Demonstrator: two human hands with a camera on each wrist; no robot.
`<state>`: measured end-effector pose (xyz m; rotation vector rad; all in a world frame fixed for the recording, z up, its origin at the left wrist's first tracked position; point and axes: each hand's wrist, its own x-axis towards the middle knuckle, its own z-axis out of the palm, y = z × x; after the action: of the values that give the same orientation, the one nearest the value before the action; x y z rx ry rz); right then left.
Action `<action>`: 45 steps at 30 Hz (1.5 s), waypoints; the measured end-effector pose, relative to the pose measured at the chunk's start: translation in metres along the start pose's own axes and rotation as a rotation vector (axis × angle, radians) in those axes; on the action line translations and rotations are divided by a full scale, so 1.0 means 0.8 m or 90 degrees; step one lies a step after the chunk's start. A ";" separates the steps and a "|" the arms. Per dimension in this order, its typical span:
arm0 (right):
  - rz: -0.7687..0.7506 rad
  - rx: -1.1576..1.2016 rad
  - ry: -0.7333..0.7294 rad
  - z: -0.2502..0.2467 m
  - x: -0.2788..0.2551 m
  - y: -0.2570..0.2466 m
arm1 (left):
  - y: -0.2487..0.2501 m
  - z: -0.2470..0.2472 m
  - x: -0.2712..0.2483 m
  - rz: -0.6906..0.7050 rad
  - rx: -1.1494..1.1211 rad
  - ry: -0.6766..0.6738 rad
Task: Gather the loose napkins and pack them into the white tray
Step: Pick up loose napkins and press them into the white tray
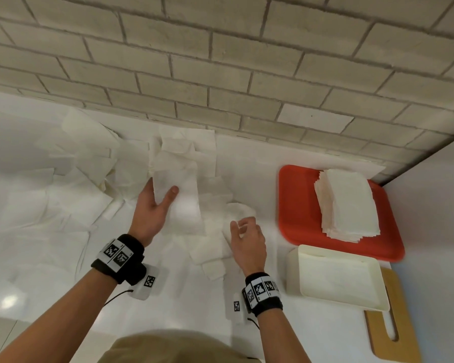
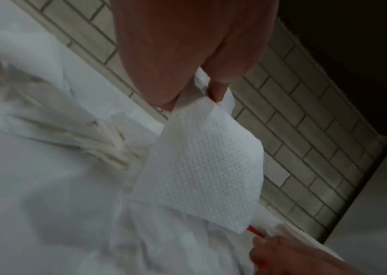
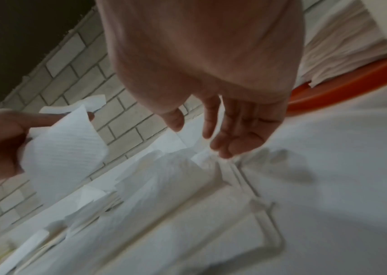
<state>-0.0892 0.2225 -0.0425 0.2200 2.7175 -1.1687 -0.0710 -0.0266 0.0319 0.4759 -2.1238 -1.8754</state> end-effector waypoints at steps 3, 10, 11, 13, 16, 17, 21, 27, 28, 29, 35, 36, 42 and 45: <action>-0.071 -0.047 -0.009 -0.003 0.002 -0.012 | 0.005 -0.009 0.003 0.011 0.012 0.037; -0.091 -0.168 -0.209 0.011 -0.016 -0.013 | -0.017 -0.030 -0.007 -0.023 0.033 0.072; -0.113 -0.082 -0.222 0.005 -0.022 -0.015 | -0.022 -0.033 -0.009 -0.037 0.035 0.080; -0.170 0.078 -0.257 -0.021 -0.036 -0.029 | -0.032 -0.039 -0.014 -0.079 0.021 0.096; -0.281 0.180 -0.241 -0.073 -0.061 -0.062 | -0.035 -0.042 -0.022 -0.142 -0.038 0.080; -0.303 0.220 -0.225 -0.087 -0.066 -0.073 | -0.032 -0.039 -0.026 -0.161 -0.073 0.052; -0.260 0.448 -0.210 -0.112 -0.078 -0.119 | -0.005 -0.012 -0.044 -0.269 -0.236 -0.082; -0.150 0.363 -0.107 -0.060 -0.074 -0.126 | 0.021 0.016 -0.060 -0.239 -0.278 -0.137; -0.126 0.352 -0.074 -0.052 -0.074 -0.123 | 0.026 0.017 -0.062 -0.244 -0.280 -0.133; -0.118 0.341 -0.043 -0.046 -0.074 -0.121 | 0.031 0.019 -0.063 -0.255 -0.281 -0.131; -0.169 0.266 0.032 -0.033 -0.078 -0.118 | 0.050 0.023 -0.065 -0.282 -0.319 -0.097; -0.171 0.262 0.038 -0.033 -0.078 -0.117 | 0.053 0.024 -0.065 -0.268 -0.313 -0.105; -0.145 0.307 0.046 -0.031 -0.081 -0.119 | 0.044 0.026 -0.056 -0.210 -0.252 -0.041; -0.140 0.325 0.065 -0.028 -0.082 -0.117 | 0.045 0.029 -0.052 -0.250 -0.293 -0.025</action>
<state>-0.0465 0.1706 0.0529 0.0443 2.5195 -1.9531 -0.0451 0.0156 0.0656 0.7886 -1.6174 -2.5124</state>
